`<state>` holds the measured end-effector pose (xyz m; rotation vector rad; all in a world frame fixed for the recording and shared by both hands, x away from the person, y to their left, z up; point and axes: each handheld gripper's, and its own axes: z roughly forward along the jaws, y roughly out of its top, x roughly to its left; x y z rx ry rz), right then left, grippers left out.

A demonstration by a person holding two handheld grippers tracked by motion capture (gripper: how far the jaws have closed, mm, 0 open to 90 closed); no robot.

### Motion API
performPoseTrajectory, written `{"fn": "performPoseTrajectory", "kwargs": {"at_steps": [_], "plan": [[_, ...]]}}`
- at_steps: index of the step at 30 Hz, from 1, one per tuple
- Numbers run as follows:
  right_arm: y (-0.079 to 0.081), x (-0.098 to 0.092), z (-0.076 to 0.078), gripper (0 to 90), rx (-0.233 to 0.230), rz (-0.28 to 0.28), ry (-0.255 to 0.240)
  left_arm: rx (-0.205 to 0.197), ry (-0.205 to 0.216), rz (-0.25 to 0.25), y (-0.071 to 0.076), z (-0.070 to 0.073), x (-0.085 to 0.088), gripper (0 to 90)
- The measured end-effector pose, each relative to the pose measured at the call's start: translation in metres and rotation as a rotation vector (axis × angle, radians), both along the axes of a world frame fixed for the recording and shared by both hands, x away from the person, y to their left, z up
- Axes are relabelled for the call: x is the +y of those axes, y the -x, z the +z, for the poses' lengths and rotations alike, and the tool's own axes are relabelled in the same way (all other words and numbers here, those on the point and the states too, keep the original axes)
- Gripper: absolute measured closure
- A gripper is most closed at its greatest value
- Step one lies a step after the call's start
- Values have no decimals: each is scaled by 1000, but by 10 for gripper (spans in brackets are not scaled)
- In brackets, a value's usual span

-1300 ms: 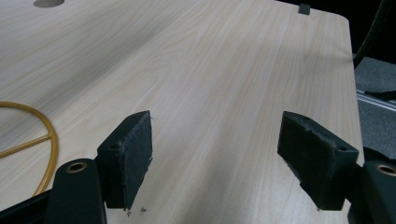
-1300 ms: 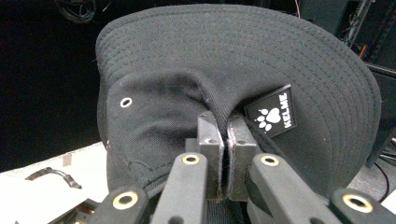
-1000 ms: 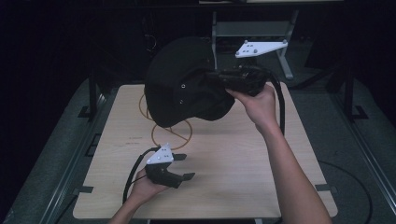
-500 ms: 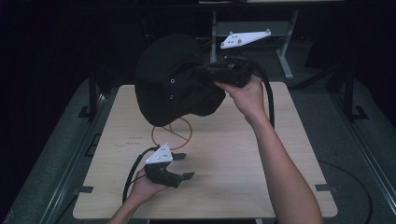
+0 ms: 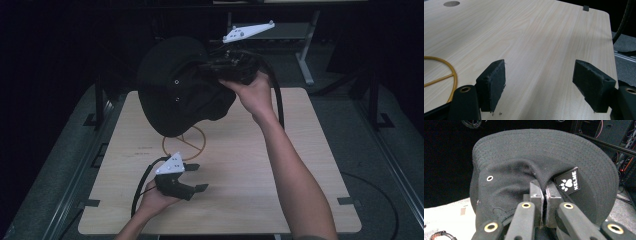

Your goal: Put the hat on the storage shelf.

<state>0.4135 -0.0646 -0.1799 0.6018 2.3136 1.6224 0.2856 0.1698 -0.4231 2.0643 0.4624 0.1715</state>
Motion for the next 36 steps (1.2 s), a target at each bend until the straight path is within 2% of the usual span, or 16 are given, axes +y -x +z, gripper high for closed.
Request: {"fn": "performPoseTrajectory", "kwargs": {"at_steps": [24, 36], "plan": [[-38, 52, 8, 867, 42, 35, 89, 13, 3, -5, -1, -2, -1, 258], [-53, 76, -1, 864, 85, 41, 138, 3, -11, -20, 0, -2, -4, 258]]}}
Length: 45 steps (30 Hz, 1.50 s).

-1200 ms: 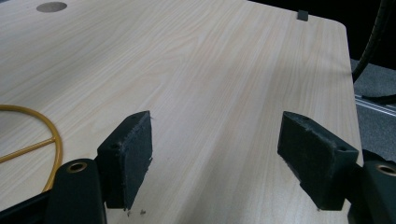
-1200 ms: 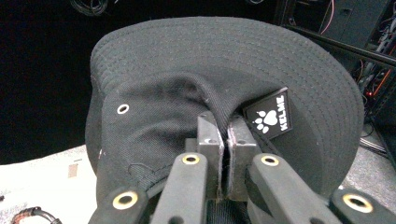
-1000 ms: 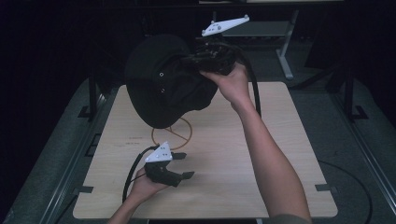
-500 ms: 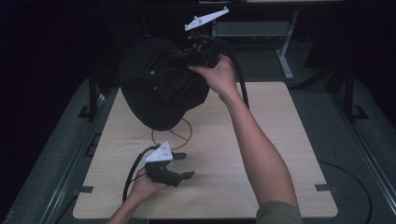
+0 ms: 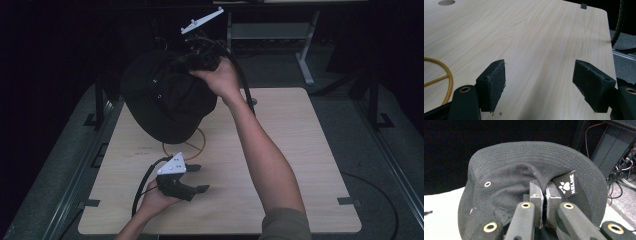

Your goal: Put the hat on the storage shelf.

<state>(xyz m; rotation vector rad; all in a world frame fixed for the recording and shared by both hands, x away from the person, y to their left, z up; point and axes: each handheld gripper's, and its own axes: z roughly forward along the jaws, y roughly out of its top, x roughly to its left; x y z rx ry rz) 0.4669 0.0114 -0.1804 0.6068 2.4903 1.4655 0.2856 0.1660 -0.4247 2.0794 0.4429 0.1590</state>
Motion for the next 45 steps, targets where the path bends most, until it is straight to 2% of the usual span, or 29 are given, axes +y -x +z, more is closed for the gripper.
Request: {"fn": "performPoseTrajectory", "kwargs": {"at_steps": [9, 14, 16, 17, 18, 21, 23, 24, 27, 32, 35, 37, 39, 45], "plan": [[-10, 19, -5, 859, 16, -2, 38, 0, -2, -6, 0, 0, -2, 258], [-16, 38, -15, 844, 10, -6, 112, 5, 12, -14, 2, -1, -5, 258], [-19, 44, -19, 789, 7, -10, 113, 0, 2, -22, 2, -1, -6, 258], [-20, 45, -20, 764, 7, -11, 99, 3, -3, -22, 3, -1, -7, 258], [-21, 47, -22, 694, 34, -8, 67, 5, -3, -23, 3, -1, -7, 257], [-21, 47, -23, 662, 26, -1, 80, 6, -9, -26, 4, -1, -8, 257], [-21, 44, -24, 620, 32, 1, 66, 7, -10, -27, 4, -2, -8, 256], [-20, 39, -24, 594, 44, 2, 43, 6, -13, -28, 4, -2, -8, 255], [-18, 33, -25, 555, 50, -1, 33, 5, -16, -28, 4, -2, -8, 255], [-15, 14, -30, 506, 61, -5, -9, 5, -9, -29, 5, -3, -9, 255], [-11, 2, -31, 470, 81, -19, -27, 5, -28, -35, 5, -3, -9, 253], [-9, -4, -32, 459, 77, -23, -46, 9, -14, -30, 6, -3, -10, 253], [-7, -14, -34, 432, 89, -28, -62, 8, -17, -28, 6, -3, -10, 253], [-3, -29, -36, 394, 99, -38, -82, 16, -18, -26, 5, -4, -10, 253]]}}
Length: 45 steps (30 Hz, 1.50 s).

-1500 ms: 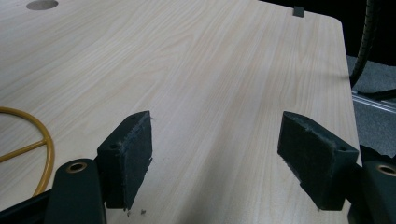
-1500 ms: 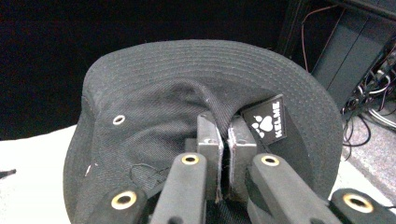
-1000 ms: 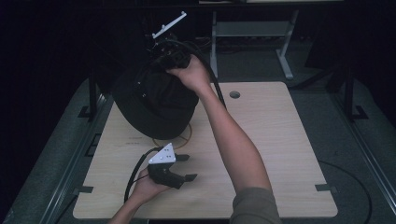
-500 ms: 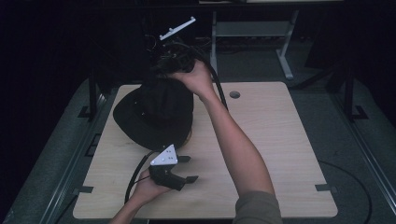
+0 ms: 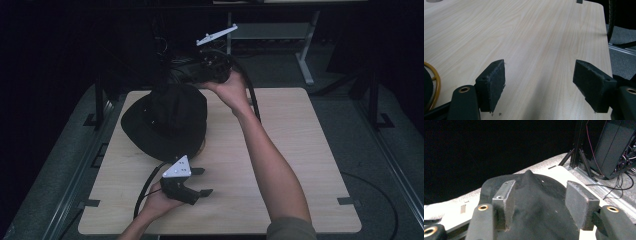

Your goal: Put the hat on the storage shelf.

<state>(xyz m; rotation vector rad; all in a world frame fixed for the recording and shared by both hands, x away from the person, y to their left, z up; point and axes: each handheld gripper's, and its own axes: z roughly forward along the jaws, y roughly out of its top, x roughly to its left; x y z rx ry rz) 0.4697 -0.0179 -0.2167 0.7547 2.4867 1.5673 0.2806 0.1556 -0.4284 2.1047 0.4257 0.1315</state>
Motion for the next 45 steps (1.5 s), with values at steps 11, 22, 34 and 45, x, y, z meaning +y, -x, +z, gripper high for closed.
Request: {"fn": "performPoseTrajectory", "kwargs": {"at_steps": [11, 22, 34, 45], "plan": [[7, -35, -12, 309, 28, -41, -22, 4, 0, 2, 0, -1, -2, 252], [18, -68, -27, 279, 45, -82, -35, -1, -1, 6, 0, -1, -1, 251], [34, -102, -47, 267, 68, -123, -46, -8, -12, -5, 1, -2, -4, 244], [49, -130, -68, 233, 111, -160, -58, -2, -22, -2, 1, -3, -5, 226]]}}
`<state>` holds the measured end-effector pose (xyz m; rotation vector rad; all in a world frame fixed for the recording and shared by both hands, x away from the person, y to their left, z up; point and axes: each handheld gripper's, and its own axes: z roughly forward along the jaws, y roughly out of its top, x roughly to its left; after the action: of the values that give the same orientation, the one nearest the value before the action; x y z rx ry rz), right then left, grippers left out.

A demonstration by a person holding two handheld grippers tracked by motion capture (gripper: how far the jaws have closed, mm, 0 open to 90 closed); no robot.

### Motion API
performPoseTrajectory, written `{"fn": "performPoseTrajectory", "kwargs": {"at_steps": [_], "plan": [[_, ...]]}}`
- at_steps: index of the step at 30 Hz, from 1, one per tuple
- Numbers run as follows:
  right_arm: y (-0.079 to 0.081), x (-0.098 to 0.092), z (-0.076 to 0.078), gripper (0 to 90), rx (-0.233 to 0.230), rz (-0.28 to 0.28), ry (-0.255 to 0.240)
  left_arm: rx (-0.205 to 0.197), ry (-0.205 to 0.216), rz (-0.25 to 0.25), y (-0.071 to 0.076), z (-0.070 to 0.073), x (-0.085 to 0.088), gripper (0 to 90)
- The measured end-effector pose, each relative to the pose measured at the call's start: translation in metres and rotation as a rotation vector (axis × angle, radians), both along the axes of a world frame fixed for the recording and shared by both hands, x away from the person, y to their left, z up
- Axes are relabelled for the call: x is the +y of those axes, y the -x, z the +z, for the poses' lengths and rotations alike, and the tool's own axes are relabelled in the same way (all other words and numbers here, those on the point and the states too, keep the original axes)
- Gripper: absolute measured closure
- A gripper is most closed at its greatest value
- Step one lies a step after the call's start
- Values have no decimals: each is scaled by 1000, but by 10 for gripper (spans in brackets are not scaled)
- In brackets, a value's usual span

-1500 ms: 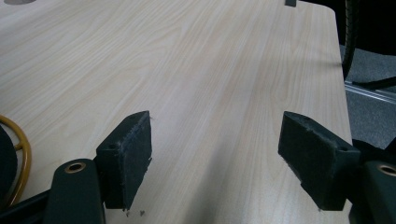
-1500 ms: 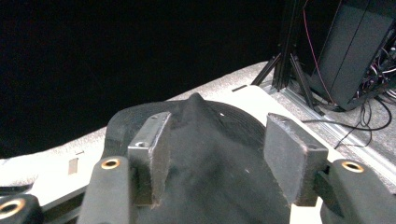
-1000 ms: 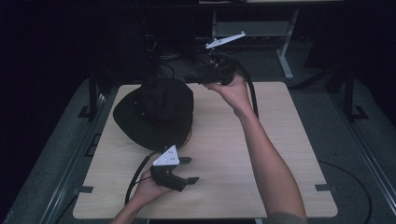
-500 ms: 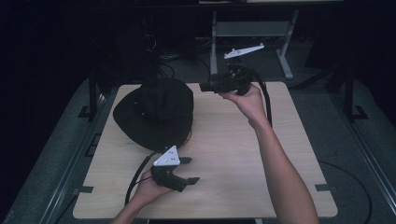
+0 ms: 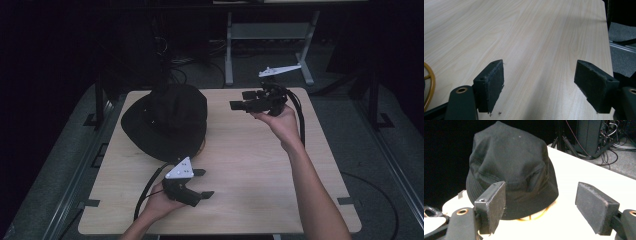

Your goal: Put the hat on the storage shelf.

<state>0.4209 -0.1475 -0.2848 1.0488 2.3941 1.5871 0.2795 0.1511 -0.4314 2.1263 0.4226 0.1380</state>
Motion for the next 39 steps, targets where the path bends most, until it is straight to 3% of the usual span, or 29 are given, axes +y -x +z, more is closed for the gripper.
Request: {"fn": "performPoseTrajectory", "kwargs": {"at_steps": [16, 29, 39], "plan": [[19, -31, -27, 200, 40, -53, -8, -5, -18, 3, 0, 0, 0, 202], [40, -49, -43, 196, 68, -75, -1, 10, 10, 24, 2, 0, 3, 202], [63, -63, -67, 192, 100, -93, -5, 7, 14, 21, 2, -1, 3, 202]]}}
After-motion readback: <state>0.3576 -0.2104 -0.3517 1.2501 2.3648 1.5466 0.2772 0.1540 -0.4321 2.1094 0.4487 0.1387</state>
